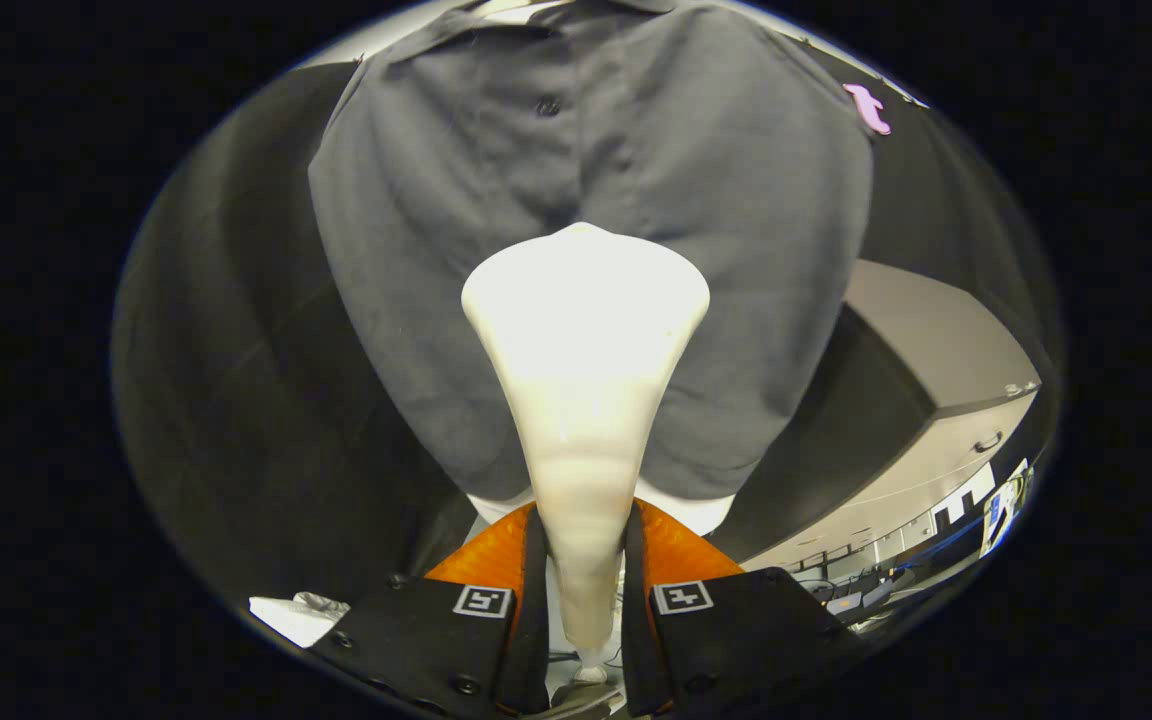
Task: Iron the clothes twice with a garment steamer, once on the left side and once on the right side.
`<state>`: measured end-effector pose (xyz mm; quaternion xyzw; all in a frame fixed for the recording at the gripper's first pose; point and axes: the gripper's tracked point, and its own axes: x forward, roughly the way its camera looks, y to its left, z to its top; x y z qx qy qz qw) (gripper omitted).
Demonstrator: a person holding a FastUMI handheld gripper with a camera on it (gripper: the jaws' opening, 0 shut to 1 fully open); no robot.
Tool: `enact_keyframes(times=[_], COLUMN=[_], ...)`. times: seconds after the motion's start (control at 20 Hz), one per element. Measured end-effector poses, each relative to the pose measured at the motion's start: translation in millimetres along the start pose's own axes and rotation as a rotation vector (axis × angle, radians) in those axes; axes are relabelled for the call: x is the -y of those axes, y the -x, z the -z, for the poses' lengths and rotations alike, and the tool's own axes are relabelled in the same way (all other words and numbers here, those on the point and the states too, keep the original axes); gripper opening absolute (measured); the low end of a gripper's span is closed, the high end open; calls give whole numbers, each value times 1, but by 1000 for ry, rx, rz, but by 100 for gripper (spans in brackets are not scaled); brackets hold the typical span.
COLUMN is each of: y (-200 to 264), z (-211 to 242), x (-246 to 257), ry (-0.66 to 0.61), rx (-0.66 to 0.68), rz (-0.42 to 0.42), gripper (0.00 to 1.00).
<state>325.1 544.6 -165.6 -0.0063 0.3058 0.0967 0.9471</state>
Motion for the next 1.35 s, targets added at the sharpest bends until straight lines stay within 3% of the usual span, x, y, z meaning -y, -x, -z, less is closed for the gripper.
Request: enact_keyframes(times=[0.4, 0.75, 1.05, 1.35], y=[119, 228, 283, 306], z=[-87, -136, -140, -134], x=[77, 145, 206, 262], ry=[-29, -40, -31, -33], rx=[237, 421, 466, 477], rz=[59, 81, 69, 36], gripper=[38, 37, 37, 37])
